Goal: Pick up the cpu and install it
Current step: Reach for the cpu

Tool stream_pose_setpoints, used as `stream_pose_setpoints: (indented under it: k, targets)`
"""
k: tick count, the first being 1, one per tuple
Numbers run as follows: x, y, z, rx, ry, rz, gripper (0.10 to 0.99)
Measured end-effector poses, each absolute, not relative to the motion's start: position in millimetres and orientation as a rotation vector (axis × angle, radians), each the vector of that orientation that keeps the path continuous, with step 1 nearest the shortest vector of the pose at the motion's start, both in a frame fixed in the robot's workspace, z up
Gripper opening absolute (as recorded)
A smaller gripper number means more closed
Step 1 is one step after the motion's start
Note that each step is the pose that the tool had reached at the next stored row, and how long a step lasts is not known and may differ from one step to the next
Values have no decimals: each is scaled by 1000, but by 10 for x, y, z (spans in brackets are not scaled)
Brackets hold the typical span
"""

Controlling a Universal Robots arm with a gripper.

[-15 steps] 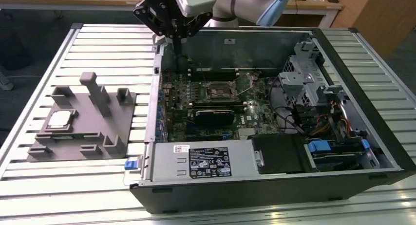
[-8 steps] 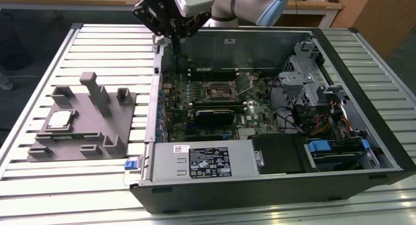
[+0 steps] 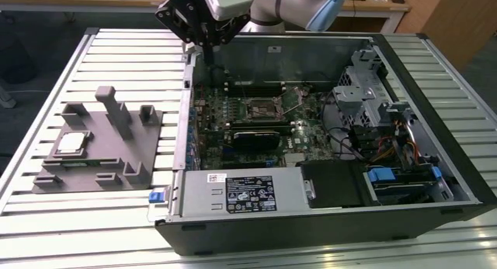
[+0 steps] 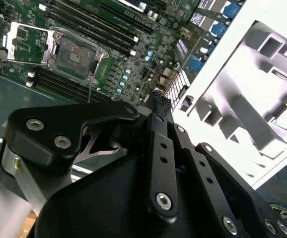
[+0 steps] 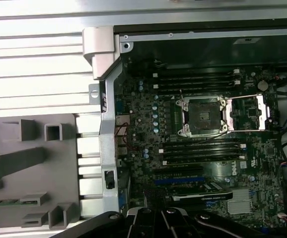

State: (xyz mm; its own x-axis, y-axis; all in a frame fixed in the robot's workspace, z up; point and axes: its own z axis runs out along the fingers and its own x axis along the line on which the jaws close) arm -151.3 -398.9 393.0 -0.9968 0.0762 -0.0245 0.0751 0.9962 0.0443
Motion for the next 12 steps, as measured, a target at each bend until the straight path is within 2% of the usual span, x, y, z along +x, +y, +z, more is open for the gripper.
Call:
stream_pose_setpoints:
  k: [12]
  targets:
    - [-1553, -3989, 3928, 118, 3112, 68, 106]
